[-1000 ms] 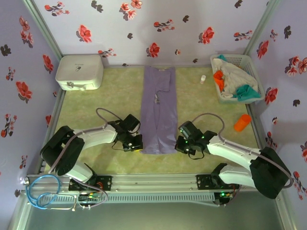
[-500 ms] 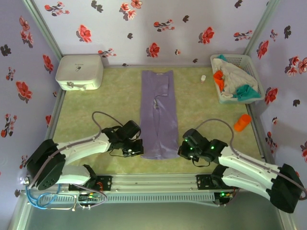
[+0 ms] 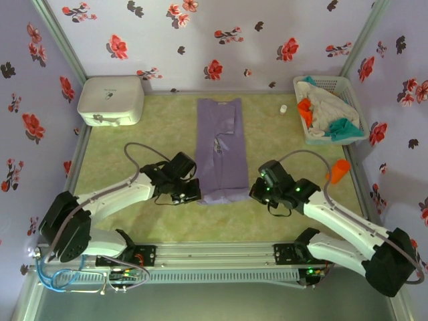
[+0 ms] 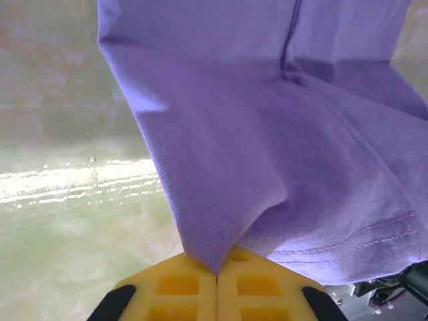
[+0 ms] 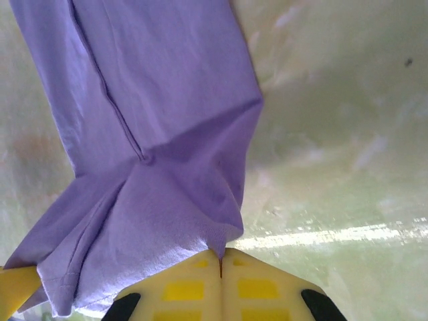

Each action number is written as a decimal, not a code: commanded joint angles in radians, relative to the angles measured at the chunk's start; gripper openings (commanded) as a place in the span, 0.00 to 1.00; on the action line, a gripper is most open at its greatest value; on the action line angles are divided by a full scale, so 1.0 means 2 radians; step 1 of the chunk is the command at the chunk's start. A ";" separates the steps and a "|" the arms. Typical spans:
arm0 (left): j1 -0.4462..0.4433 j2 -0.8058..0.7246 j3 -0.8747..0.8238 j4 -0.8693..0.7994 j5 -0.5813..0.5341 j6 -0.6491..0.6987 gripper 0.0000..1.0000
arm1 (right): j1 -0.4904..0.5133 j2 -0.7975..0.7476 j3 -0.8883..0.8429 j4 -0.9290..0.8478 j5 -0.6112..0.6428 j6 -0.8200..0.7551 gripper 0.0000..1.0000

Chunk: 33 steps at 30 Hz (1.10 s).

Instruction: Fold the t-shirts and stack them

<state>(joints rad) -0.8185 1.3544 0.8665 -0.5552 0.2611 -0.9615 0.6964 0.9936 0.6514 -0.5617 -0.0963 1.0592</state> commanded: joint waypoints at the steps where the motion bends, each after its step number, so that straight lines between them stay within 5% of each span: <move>1: 0.020 0.017 0.033 -0.023 -0.001 0.040 0.00 | -0.016 0.029 0.029 0.025 -0.011 -0.040 0.00; 21: 0.145 0.161 0.192 -0.036 0.039 0.192 0.00 | -0.127 0.254 0.219 0.055 -0.079 -0.140 0.00; 33: 0.174 0.265 0.311 -0.045 0.079 0.239 0.00 | -0.162 0.348 0.285 0.087 -0.111 -0.154 0.00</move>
<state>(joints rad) -0.4820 1.8400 1.4193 -0.6243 0.3798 -0.5426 0.3843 1.6489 1.1774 -0.4225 -0.2863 0.7769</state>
